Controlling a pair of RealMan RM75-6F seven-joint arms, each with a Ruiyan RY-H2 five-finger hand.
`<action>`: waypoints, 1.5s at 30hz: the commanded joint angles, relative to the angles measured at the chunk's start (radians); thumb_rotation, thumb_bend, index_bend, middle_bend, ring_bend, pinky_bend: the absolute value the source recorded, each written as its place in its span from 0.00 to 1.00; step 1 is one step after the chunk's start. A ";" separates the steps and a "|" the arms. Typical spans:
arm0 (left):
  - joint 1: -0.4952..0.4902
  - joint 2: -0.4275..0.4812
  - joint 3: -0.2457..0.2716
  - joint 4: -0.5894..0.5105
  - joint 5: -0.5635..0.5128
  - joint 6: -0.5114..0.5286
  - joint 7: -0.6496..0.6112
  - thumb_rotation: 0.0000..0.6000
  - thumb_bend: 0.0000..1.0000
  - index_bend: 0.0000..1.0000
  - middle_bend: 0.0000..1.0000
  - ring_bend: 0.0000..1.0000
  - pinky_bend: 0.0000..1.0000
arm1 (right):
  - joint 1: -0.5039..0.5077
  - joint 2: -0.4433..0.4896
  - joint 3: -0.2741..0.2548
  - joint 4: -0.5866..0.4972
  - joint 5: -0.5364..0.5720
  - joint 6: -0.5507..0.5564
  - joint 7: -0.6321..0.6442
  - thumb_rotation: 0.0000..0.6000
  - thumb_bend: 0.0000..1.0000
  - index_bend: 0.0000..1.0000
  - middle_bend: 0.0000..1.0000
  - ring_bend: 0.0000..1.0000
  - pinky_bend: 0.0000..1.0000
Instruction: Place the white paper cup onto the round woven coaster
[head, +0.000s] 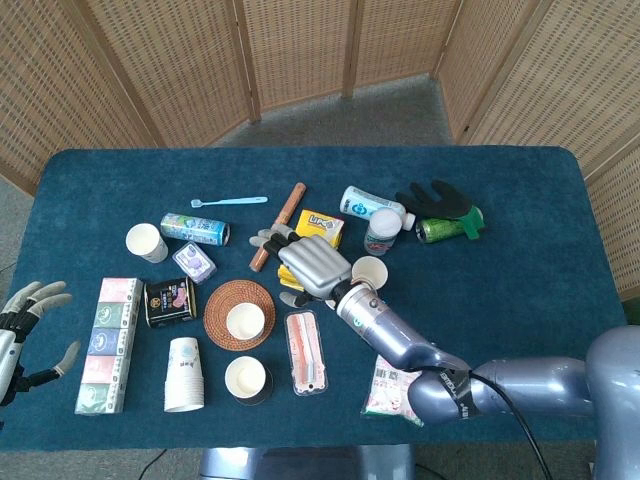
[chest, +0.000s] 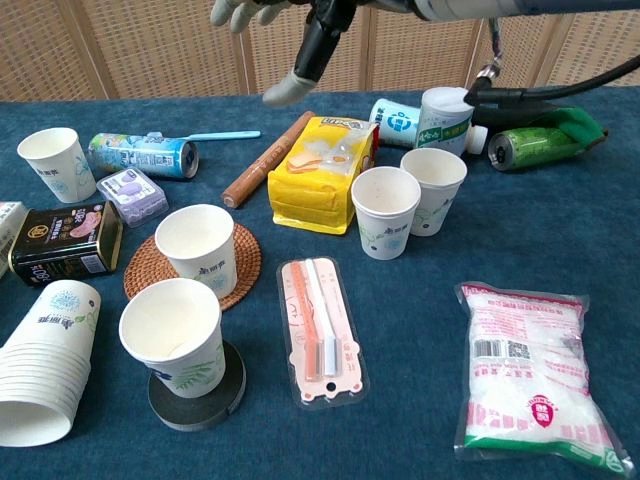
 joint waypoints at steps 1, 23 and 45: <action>0.000 -0.001 0.001 -0.001 0.002 0.001 0.000 0.83 0.42 0.21 0.17 0.05 0.00 | -0.049 0.021 0.008 -0.026 -0.037 0.046 0.015 1.00 0.35 0.13 0.12 0.05 0.40; -0.022 0.020 -0.004 -0.049 -0.019 -0.035 0.051 0.82 0.42 0.21 0.17 0.04 0.00 | -0.365 0.080 -0.026 -0.031 -0.263 0.301 0.040 1.00 0.37 0.21 0.17 0.05 0.38; -0.106 0.022 -0.039 -0.105 -0.047 -0.143 0.159 0.82 0.42 0.10 0.11 0.00 0.00 | -0.712 0.080 -0.110 0.146 -0.456 0.459 0.191 1.00 0.35 0.23 0.16 0.04 0.31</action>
